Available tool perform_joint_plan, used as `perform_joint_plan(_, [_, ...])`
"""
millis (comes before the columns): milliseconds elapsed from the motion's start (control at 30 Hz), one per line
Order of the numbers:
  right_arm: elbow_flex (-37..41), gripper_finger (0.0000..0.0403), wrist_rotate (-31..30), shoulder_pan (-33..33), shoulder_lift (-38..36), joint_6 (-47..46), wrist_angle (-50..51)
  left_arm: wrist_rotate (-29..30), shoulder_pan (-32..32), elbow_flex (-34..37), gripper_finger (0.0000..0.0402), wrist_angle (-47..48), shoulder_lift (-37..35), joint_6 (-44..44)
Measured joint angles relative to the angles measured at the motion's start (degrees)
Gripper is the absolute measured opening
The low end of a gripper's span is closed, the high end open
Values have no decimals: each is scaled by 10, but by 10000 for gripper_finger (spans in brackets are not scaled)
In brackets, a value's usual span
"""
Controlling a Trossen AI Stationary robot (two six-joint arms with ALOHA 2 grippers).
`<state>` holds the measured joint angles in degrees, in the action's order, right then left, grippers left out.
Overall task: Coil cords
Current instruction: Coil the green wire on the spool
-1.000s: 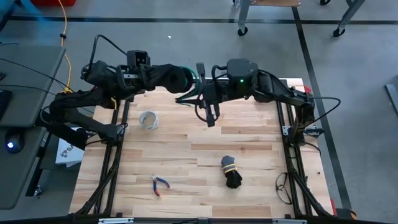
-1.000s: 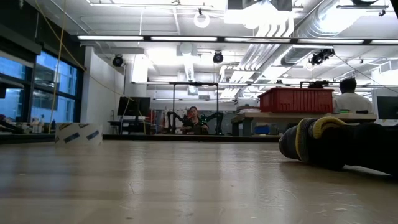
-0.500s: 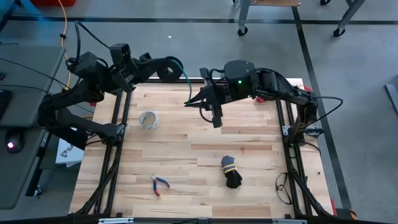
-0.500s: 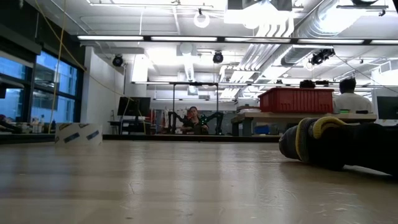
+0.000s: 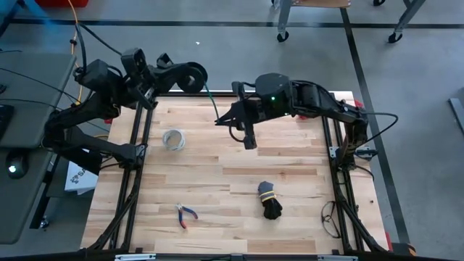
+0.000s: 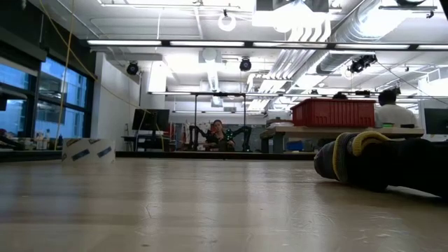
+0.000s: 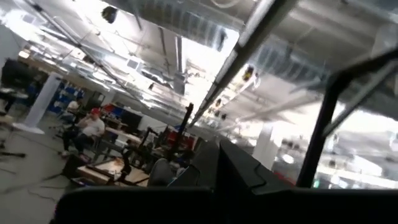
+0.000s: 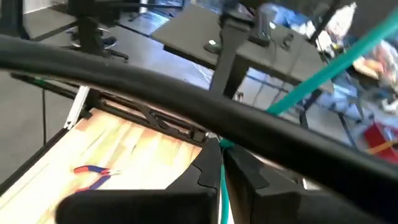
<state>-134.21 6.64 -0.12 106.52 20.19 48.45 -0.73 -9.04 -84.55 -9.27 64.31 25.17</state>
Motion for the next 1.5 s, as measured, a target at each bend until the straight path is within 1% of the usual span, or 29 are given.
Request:
perform_joint_plan(67, [0, 31, -4, -5, 0, -25, 4, -3, 0, 0, 0, 13, 0, -29])
perform_joint_plan(267, [0, 130, -4, -20, 0, -100, 4, -9, 0, 0, 0, 65, 0, -136])
perform_joint_plan(333, [0, 151, -4, -27, 0, -116, 7, -11, 0, 0, 0, 82, 0, -161])
perform_joint_plan(400, [0, 163, -6, -33, 0, -133, 9, -19, 0, 0, 0, 98, -2, -177])
perform_joint_plan(600, [0, 166, 7, -56, 0, -182, 16, -49, 0, 0, 0, 125, -19, -212])
perform_joint_plan(700, [0, 167, 14, -62, 0, -187, 19, -62, 1, 0, 0, 142, -32, -230])
perform_joint_plan(800, [0, 167, 32, -67, 0, -187, 18, -64, 0, 0, 0, 160, -47, -235])
perform_joint_plan(933, [0, 167, 30, -66, -1, -184, 12, -64, 0, -1, 0, 175, -59, -234])
perform_joint_plan(1067, [0, 167, 29, -66, -1, -183, -21, -64, 0, -1, 0, 179, -59, -233])
perform_joint_plan(1167, [0, 167, 3, -66, 0, -177, -38, -64, 0, -1, 0, 177, -53, -228])
perform_joint_plan(1300, [0, 167, -32, -66, 0, -151, -37, -68, 1, -1, 0, 164, -41, -222])
perform_joint_plan(1500, [0, 167, -32, -66, 0, -139, -33, -70, 0, -1, 0, 140, -34, -213])
